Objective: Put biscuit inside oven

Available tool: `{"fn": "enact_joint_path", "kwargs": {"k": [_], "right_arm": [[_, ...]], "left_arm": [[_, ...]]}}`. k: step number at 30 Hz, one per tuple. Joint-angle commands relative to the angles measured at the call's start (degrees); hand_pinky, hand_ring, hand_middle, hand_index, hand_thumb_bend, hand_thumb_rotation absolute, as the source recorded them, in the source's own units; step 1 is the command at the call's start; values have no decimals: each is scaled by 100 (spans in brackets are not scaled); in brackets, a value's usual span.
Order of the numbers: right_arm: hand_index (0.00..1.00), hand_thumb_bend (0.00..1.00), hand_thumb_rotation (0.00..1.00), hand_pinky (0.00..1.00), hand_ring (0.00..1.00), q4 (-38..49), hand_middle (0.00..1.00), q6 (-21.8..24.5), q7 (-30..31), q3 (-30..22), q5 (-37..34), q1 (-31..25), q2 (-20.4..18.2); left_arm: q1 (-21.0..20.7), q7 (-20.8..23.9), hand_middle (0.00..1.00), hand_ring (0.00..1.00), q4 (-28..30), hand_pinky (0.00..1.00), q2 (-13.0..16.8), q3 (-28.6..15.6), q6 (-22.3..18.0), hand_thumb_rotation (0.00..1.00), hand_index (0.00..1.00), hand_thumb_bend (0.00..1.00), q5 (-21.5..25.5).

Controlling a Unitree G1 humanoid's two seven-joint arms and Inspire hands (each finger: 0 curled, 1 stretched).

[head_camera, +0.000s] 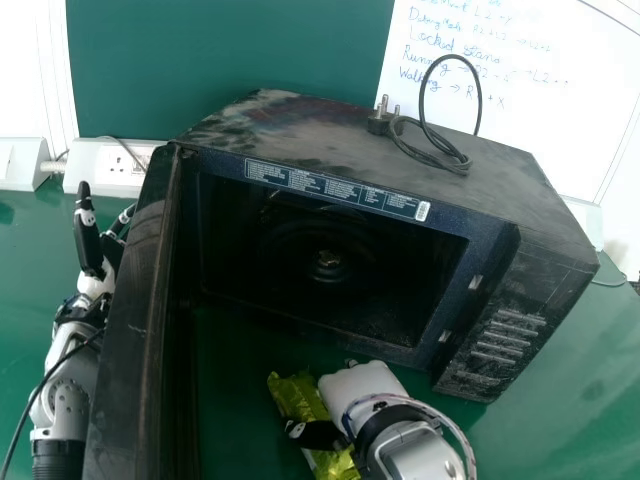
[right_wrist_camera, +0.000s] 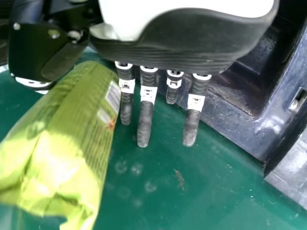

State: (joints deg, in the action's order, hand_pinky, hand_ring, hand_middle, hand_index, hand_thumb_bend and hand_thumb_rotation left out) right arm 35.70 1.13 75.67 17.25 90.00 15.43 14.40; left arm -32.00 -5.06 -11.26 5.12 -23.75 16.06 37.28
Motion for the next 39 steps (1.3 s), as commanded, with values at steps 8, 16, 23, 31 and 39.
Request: {"fn": "enact_joint_path", "kwargs": {"k": [8, 16, 23, 31, 39], "right_arm": [[74, 70, 0, 55, 69, -656, 76, 63, 511, -17, -867, 60, 219], [70, 71, 2, 57, 68, -1070, 74, 545, 564, 2, -708, 379, 215], [79, 62, 18, 48, 62, -933, 73, 258, 320, 293, -98, 414, 619], [89, 67, 13, 55, 68, -1201, 79, 411, 151, 321, 546, 384, 549], [89, 67, 19, 64, 76, -1007, 85, 305, 41, 131, 428, 237, 731]], "left_arm": [[-42, -23, 44, 33, 42, 25, 16, 23, 23, 9, 49, 52, 16], [-15, -34, 44, 33, 76, 26, 6, 29, 25, 9, 49, 52, 25], [-4, -53, 44, 33, 108, 25, 11, 27, 26, 9, 49, 52, 31], [-15, -27, 44, 33, 125, 25, 14, 17, 55, 9, 49, 52, 42], [-32, -7, 43, 32, 146, 24, -6, -28, 94, 9, 49, 52, 107]]}}
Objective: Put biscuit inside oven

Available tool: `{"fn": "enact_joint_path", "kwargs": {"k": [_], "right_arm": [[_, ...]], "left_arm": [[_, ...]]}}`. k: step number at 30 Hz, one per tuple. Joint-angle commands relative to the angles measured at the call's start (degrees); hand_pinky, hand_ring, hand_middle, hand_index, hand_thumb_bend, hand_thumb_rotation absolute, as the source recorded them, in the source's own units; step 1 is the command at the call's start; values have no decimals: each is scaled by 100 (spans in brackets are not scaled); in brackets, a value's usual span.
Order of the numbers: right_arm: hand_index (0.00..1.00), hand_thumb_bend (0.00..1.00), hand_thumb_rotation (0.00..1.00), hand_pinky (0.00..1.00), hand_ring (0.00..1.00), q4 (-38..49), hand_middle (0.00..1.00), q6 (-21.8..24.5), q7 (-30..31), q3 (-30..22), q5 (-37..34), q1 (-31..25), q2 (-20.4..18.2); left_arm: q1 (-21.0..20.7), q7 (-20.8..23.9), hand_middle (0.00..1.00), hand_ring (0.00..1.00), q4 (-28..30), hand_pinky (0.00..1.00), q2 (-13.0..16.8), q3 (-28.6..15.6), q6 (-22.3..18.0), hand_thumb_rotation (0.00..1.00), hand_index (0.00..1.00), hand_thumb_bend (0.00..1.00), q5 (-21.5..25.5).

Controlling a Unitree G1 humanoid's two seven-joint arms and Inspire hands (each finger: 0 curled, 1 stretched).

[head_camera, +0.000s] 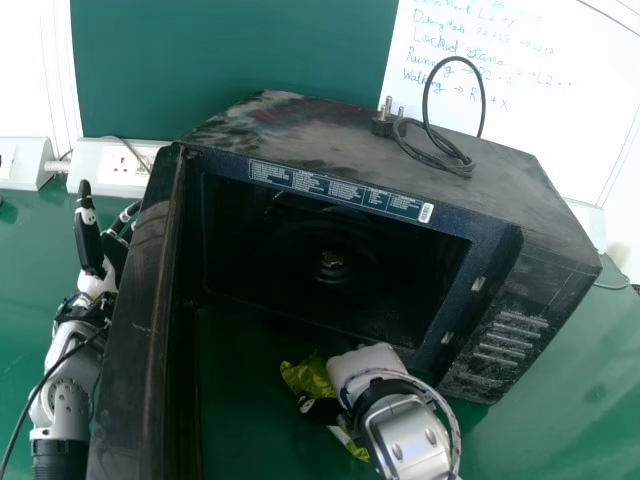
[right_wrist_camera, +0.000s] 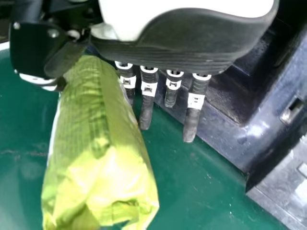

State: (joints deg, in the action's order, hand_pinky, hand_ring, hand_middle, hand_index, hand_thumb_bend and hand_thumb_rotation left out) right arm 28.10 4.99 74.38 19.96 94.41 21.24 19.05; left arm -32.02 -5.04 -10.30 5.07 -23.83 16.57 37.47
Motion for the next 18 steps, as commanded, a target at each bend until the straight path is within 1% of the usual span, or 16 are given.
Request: {"fn": "enact_joint_path", "kwargs": {"k": [1, 3, 6, 7, 8, 10, 11, 13, 14, 16, 17, 18], "right_arm": [[88, 68, 19, 65, 77, -215, 85, -97, 117, -170, -31, -377, 308], [87, 64, 23, 67, 76, -155, 84, -104, -14, -224, -23, -450, 369], [86, 56, 29, 58, 69, -92, 79, -86, -186, -348, -78, -537, 421], [87, 55, 29, 56, 68, -84, 78, -96, -219, -389, -118, -548, 440], [87, 55, 24, 51, 65, -86, 76, -106, -232, -420, -156, -547, 457], [87, 60, 16, 46, 61, -88, 74, -90, -175, -487, -251, -525, 458], [88, 65, 13, 44, 61, -102, 74, -74, -88, -517, -298, -492, 447], [89, 75, 13, 41, 58, -148, 72, -37, 78, -564, -376, -416, 418], [89, 80, 15, 39, 55, -180, 70, -22, 154, -577, -393, -377, 410], [91, 86, 17, 36, 50, -209, 66, 17, 325, -628, -504, -308, 394], [91, 89, 17, 36, 49, -196, 65, 3, 444, -665, -642, -265, 423], [90, 92, 17, 40, 54, -167, 68, -17, 557, -716, -828, -225, 469]], "left_arm": [[-36, -5, 43, 32, 46, 24, -6, -22, 43, 9, 49, 52, 91], [-33, -2, 43, 31, 51, 24, -10, -23, 41, 9, 49, 52, 94], [-29, -9, 43, 31, 49, 23, 1, -21, 51, 9, 49, 52, 122], [-26, -6, 43, 31, 53, 23, 10, -19, 63, 9, 49, 52, 133], [-22, -7, 43, 31, 57, 23, 17, -21, 75, 9, 49, 52, 147], [-19, -5, 43, 31, 59, 23, 24, -20, 75, 9, 49, 52, 148], [-19, -7, 43, 31, 58, 23, 25, -18, 71, 9, 49, 52, 143], [-19, 15, 43, 31, 61, 23, 30, -17, 73, 9, 49, 52, 129], [-21, 28, 43, 32, 62, 23, 31, -18, 79, 9, 49, 52, 127], [-21, 34, 43, 32, 65, 23, 28, -18, 83, 9, 49, 52, 128], [-19, 30, 43, 32, 68, 23, 25, -19, 77, 9, 49, 52, 130], [-17, 23, 43, 32, 64, 24, 25, -18, 68, 9, 49, 52, 126]]}}
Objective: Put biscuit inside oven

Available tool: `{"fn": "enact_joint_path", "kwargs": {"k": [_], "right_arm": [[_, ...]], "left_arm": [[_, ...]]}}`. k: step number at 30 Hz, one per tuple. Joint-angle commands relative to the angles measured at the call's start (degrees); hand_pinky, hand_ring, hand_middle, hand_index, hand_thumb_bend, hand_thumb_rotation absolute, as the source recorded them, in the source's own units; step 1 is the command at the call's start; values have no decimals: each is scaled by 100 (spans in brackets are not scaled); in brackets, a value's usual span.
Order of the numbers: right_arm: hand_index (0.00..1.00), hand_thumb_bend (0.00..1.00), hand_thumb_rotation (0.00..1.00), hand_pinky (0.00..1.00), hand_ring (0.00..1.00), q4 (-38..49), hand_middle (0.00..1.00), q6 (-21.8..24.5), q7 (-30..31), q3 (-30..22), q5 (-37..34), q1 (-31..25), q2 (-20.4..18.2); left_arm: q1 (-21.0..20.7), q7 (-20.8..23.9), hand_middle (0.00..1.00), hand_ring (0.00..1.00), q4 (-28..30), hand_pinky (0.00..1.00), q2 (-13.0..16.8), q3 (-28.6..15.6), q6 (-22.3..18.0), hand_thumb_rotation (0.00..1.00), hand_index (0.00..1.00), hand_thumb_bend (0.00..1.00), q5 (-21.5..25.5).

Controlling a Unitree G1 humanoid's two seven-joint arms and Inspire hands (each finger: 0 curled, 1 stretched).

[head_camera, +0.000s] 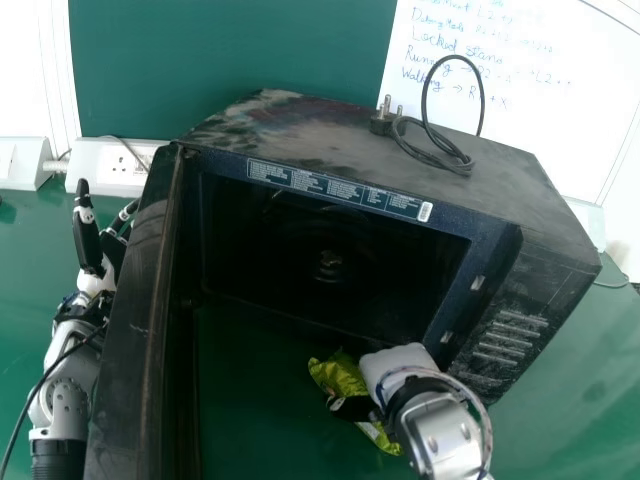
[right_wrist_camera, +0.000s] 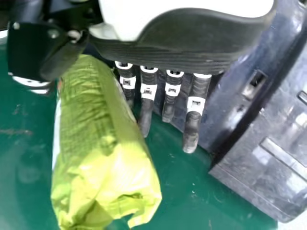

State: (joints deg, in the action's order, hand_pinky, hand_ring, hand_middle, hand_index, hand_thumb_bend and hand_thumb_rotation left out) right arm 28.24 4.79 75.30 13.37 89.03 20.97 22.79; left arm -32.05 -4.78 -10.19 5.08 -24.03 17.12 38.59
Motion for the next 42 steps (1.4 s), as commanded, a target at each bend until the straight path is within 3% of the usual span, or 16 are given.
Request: {"fn": "enact_joint_path", "kwargs": {"k": [1, 4, 5, 7, 11, 14, 16, 18, 22, 24, 28, 32, 36, 39, 42], "right_arm": [[90, 93, 17, 42, 57, -141, 70, 0, 553, -124, -487, -170, 134], [86, 93, 13, 61, 76, -82, 82, 79, 738, -336, -1054, -121, 237], [85, 93, 12, 63, 78, -101, 81, 84, 757, -374, -1202, -115, 295], [84, 93, 13, 62, 77, -161, 79, 96, 732, -398, -1382, -145, 403], [86, 91, 12, 39, 51, -241, 61, 184, 609, -296, -1389, -266, 496], [84, 91, 10, 41, 51, -211, 61, 319, 460, -284, -1400, -391, 481], [86, 89, 8, 37, 46, -143, 58, 426, 319, -330, -1422, -468, 469], [89, 87, 9, 35, 47, -21, 58, 441, 203, -367, -1470, -536, 528], [92, 83, 13, 49, 65, 123, 73, 414, 40, -466, -1639, -666, 692], [90, 83, 14, 50, 64, 103, 72, 399, -67, -466, -1695, -741, 774], [85, 83, 13, 40, 51, 53, 61, 369, -247, -302, -1568, -833, 821], [84, 84, 13, 49, 61, -33, 71, 354, -318, -63, -1297, -861, 792], [84, 62, 14, 59, 69, -260, 78, 366, -538, 157, -1008, -949, 733], [84, 59, 13, 55, 67, -321, 76, 402, -587, 213, -952, -942, 715], [86, 53, 20, 61, 73, -325, 81, 420, -564, 275, -884, -923, 694]], "left_arm": [[-12, -11, 43, 32, 45, 24, 26, 4, 4, 9, 49, 52, 6], [-12, -2, 43, 32, 41, 24, 25, 4, -2, 9, 49, 52, -2], [-11, 10, 43, 32, 53, 24, 21, 2, 10, 9, 49, 52, 5], [-6, 25, 43, 31, 78, 24, 19, 8, 30, 9, 49, 52, 9], [3, 23, 43, 31, 78, 24, 23, 22, 9, 9, 49, 52, -22], [13, 41, 43, 32, 99, 24, 23, 22, 26, 9, 49, 52, -28], [16, 55, 43, 31, 114, 24, 11, 22, 38, 9, 49, 52, -20], [19, 24, 43, 31, 105, 24, 8, 12, 39, 9, 49, 52, 6], [5, -27, 43, 31, 56, 24, 25, 2, 12, 9, 49, 52, 10], [-1, -29, 43, 31, 47, 24, 29, 2, 11, 9, 49, 52, 5], [1, 42, 43, 31, 84, 24, 17, 14, 14, 9, 49, 52, -31], [10, 83, 43, 31, 137, 23, 7, 19, 46, 9, 49, 52, -18], [-1, 71, 43, 31, 131, 23, 1, 23, 35, 9, 49, 52, -9], [-4, 42, 43, 31, 128, 23, 5, 18, 36, 9, 49, 52, 12], [-4, -12, 44, 32, 107, 23, 23, 22, 31, 9, 49, 52, 17]]}}
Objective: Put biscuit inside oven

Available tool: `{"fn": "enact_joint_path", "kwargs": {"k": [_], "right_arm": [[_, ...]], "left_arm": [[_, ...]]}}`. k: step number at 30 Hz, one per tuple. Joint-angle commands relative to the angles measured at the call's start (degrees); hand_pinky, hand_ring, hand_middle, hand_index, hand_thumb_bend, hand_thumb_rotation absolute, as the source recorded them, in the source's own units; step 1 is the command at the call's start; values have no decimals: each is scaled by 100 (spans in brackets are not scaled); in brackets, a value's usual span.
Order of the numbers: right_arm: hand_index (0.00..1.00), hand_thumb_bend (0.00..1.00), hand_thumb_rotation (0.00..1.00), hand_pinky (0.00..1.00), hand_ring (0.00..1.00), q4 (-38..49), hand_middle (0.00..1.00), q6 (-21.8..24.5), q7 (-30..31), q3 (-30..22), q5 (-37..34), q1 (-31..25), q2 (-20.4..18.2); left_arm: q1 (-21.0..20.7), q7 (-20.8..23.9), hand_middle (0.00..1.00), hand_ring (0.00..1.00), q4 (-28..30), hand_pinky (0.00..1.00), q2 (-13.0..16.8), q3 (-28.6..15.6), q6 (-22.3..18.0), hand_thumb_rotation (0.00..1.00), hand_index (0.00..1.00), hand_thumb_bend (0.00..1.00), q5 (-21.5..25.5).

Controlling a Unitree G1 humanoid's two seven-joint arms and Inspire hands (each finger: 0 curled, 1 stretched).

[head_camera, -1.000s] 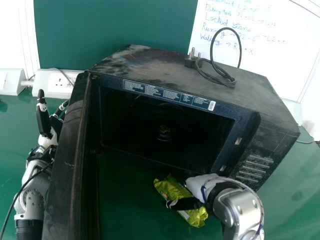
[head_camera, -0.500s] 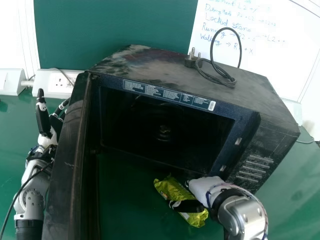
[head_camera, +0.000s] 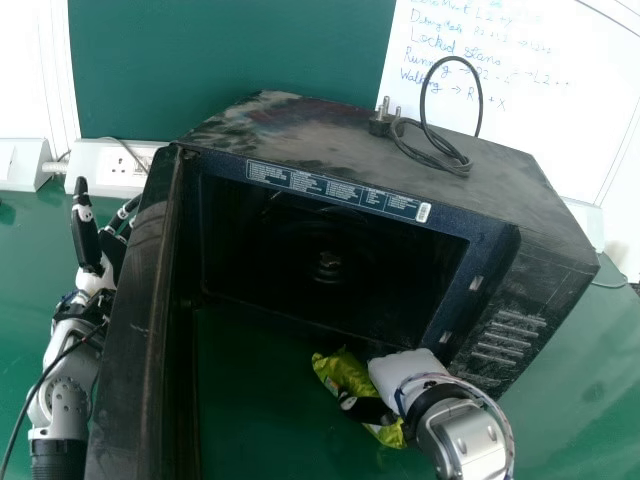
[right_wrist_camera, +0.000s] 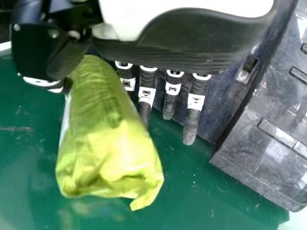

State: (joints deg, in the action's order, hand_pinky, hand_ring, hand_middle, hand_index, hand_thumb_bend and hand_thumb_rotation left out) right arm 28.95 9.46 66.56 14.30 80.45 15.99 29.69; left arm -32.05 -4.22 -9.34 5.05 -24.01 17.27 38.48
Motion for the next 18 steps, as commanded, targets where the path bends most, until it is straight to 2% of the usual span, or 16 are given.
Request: {"fn": "enact_joint_path", "kwargs": {"k": [1, 3, 5, 8, 11, 13, 14, 16, 18], "right_arm": [[86, 52, 20, 60, 72, -396, 80, -85, 285, 218, -25, -426, 20], [86, 54, 14, 61, 74, -415, 81, -147, 238, 284, -37, -426, 38], [86, 59, 8, 58, 71, -448, 79, -175, 239, 330, -48, -403, 43], [84, 66, 4, 54, 67, -500, 75, -157, 212, 350, -55, -379, 32], [84, 65, 3, 48, 62, -504, 73, -157, 149, 385, 70, -380, 43], [82, 64, 5, 42, 56, -402, 67, -133, 69, 401, 261, -427, 33], [79, 60, 3, 32, 43, -363, 57, -108, -23, 404, 369, -464, 12], [72, 57, 0, 14, 21, -300, 49, -66, -251, 369, 480, -547, -30], [70, 57, 0, 9, 16, -240, 47, -87, -370, 303, 493, -595, -1]], "left_arm": [[-5, -34, 44, 32, 45, 23, 15, 24, 26, 9, 49, 52, 22], [-8, -2, 44, 32, 64, 23, 6, 39, 25, 9, 49, 52, -3], [-8, -24, 44, 32, 48, 23, 10, 36, 14, 9, 49, 52, -1], [-8, -42, 44, 32, 32, 23, 15, 31, 15, 9, 49, 52, 9], [0, -42, 44, 32, 47, 23, 8, 29, 22, 9, 49, 52, 21], [9, -20, 44, 32, 73, 23, 0, 29, 28, 9, 49, 52, 23], [11, -14, 44, 32, 77, 23, -2, 31, 22, 9, 49, 52, 15], [16, -12, 43, 31, 83, 23, 3, 31, 20, 9, 49, 52, 9], [23, -37, 43, 31, 82, 23, 14, 29, 24, 9, 49, 52, 16]]}}
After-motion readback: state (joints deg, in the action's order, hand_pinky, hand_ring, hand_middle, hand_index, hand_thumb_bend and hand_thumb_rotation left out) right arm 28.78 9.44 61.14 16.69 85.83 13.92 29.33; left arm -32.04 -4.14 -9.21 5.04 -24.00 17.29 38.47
